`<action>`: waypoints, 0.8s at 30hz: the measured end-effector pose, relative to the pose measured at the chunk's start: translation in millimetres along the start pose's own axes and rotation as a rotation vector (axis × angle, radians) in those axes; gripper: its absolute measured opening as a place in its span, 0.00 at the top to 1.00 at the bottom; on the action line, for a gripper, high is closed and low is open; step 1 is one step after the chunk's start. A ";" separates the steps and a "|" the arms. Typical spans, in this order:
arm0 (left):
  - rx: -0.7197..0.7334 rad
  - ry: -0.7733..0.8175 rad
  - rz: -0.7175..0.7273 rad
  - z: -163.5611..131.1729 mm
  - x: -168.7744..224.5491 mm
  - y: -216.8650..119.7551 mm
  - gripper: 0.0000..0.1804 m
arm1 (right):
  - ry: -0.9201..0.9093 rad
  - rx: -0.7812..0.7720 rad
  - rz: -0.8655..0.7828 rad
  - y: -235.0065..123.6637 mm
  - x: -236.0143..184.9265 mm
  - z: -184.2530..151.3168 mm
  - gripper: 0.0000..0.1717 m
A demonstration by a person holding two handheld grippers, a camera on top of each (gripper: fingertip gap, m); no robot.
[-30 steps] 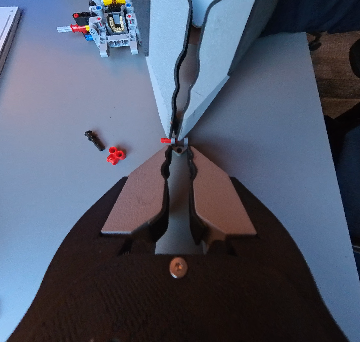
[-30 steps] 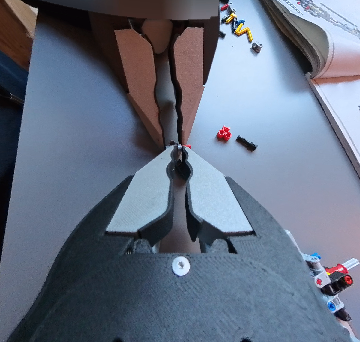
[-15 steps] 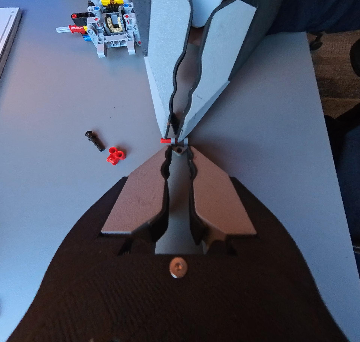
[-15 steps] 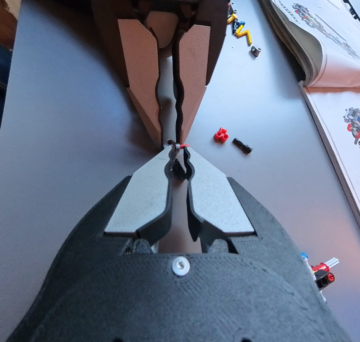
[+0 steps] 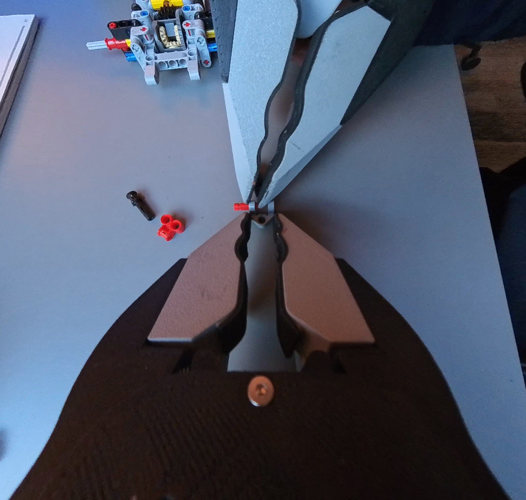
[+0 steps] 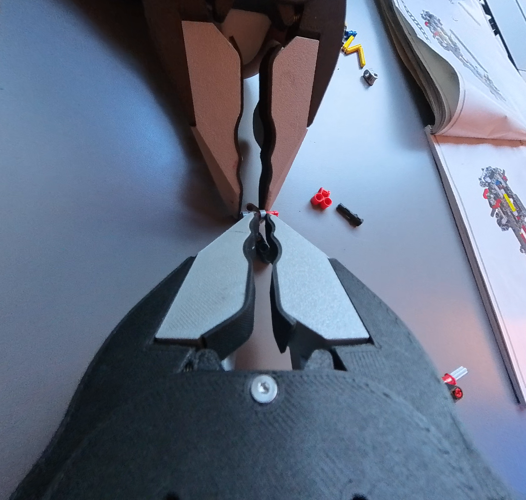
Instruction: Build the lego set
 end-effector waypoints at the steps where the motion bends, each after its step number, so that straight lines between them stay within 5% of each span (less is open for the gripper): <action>1: 0.000 0.000 0.000 0.0 -0.1 0.0 0.92 | -0.006 0.002 -0.002 0.1 0.2 -0.1 1.00; 15: 0.005 -0.009 -0.008 1.5 -1.2 1.6 0.92 | -0.012 0.041 -0.011 -2.5 3.4 -3.0 1.00; 24: 0.004 0.007 -0.005 1.5 -0.2 1.2 0.92 | 0.042 0.018 0.067 -22.8 14.3 -23.7 0.86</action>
Point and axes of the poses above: each gripper's, where its closed fingertips meet, y out along the fingers, z out of its top, x = y × z across the jaws, the point moved 1 cm from there along -y, back along the fingers, and after that the axes turned 7 degrees about -z, right-handed, at the moved point
